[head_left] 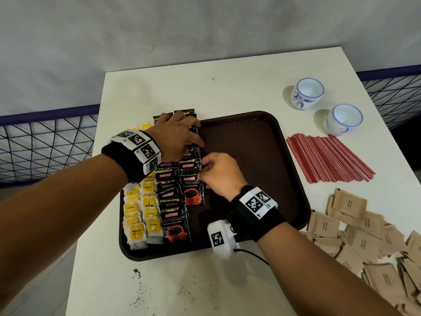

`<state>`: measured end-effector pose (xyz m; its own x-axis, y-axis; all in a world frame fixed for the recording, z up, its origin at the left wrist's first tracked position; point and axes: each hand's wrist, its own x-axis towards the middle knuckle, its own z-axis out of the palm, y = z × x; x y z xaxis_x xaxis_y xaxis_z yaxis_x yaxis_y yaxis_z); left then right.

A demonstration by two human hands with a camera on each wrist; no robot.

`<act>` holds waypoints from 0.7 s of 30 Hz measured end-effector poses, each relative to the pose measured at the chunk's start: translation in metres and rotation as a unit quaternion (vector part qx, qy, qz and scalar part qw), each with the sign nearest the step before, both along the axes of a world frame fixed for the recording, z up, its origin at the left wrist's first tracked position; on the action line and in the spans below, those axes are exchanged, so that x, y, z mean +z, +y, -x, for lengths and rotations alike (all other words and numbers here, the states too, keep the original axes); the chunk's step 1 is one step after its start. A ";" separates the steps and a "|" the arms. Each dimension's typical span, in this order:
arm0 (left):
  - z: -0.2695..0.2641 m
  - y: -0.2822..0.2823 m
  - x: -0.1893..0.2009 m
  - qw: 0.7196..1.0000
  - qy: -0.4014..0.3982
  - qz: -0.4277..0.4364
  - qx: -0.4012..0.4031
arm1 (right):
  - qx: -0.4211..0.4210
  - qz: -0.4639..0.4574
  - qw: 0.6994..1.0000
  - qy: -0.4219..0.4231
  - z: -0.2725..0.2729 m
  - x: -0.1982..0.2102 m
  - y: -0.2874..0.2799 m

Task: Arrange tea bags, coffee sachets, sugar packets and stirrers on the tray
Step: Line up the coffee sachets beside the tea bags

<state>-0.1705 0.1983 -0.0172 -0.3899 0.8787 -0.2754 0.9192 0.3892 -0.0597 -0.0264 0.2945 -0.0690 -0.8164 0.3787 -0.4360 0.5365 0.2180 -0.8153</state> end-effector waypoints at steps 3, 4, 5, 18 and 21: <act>0.001 0.000 -0.002 1.000 -0.003 -0.009 0.014 | -0.004 -0.014 1.000 0.003 0.003 -0.003 -0.001; 0.001 -0.001 -0.002 1.000 -0.004 -0.009 0.018 | -0.004 -0.018 1.000 0.005 0.004 -0.004 -0.001; 0.002 -0.001 -0.002 1.000 -0.004 -0.010 0.021 | -0.006 -0.022 1.000 0.006 0.005 -0.004 0.000; -0.002 -0.006 -0.004 0.997 -0.010 -0.036 0.063 | 0.010 -0.052 0.998 0.019 0.011 0.000 0.009; -0.005 -0.010 -0.001 0.994 -0.026 -0.064 0.087 | -0.001 -0.036 0.999 0.026 0.004 0.006 0.013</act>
